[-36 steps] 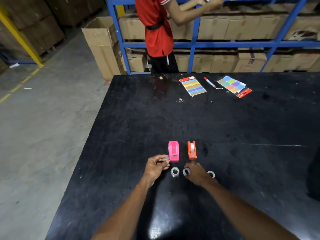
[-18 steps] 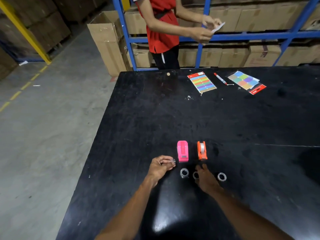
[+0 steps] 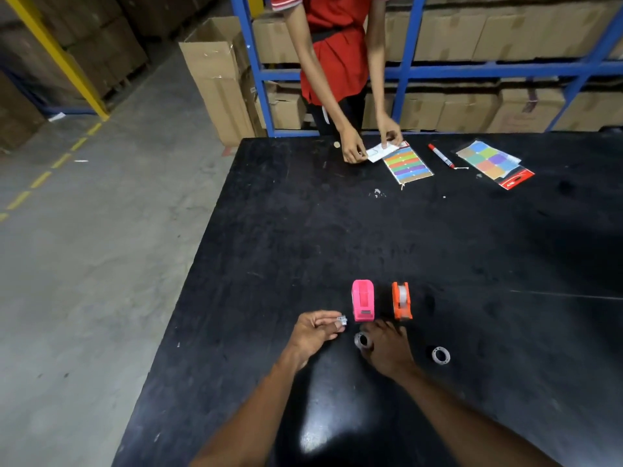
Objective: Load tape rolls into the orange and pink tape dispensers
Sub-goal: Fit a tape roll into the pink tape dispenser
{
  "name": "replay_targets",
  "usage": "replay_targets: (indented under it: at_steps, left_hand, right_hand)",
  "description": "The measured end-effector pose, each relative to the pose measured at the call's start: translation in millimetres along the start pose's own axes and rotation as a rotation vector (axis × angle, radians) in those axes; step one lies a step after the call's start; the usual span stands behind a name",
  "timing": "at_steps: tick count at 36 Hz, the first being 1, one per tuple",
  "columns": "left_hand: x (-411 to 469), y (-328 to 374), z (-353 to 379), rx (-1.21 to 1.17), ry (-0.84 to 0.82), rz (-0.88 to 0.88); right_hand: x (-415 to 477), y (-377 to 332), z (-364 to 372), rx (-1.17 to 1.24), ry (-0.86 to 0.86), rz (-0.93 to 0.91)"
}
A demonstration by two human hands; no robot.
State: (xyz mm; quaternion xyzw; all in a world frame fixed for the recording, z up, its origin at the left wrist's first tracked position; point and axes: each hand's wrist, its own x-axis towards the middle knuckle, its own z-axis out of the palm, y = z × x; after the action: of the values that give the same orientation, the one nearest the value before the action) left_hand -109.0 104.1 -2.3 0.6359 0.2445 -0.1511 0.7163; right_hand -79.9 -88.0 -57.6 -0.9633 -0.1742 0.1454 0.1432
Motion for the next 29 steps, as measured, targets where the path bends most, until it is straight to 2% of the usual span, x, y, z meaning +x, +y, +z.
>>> replay_targets:
  at_steps: [5,10,17,21,29]
  left_hand:
    - [-5,4,-4,0.016,0.022,0.012]
    - [-11,4,11,0.039,-0.001,0.009]
    - [-16,11,24,0.097,-0.014,0.028]
    - [-21,10,23,0.121,0.005,0.042]
    - [-25,17,17,0.242,-0.069,0.022]
  right_hand:
    - [12,1,-21,0.469,0.013,-0.004]
    - [8,0,-50,0.647,-0.096,-0.115]
    - [-4,9,-67,0.665,-0.084,-0.125]
    - [-5,7,-69,0.571,-0.075,-0.131]
    - [-5,4,-76,0.378,-0.109,-0.182]
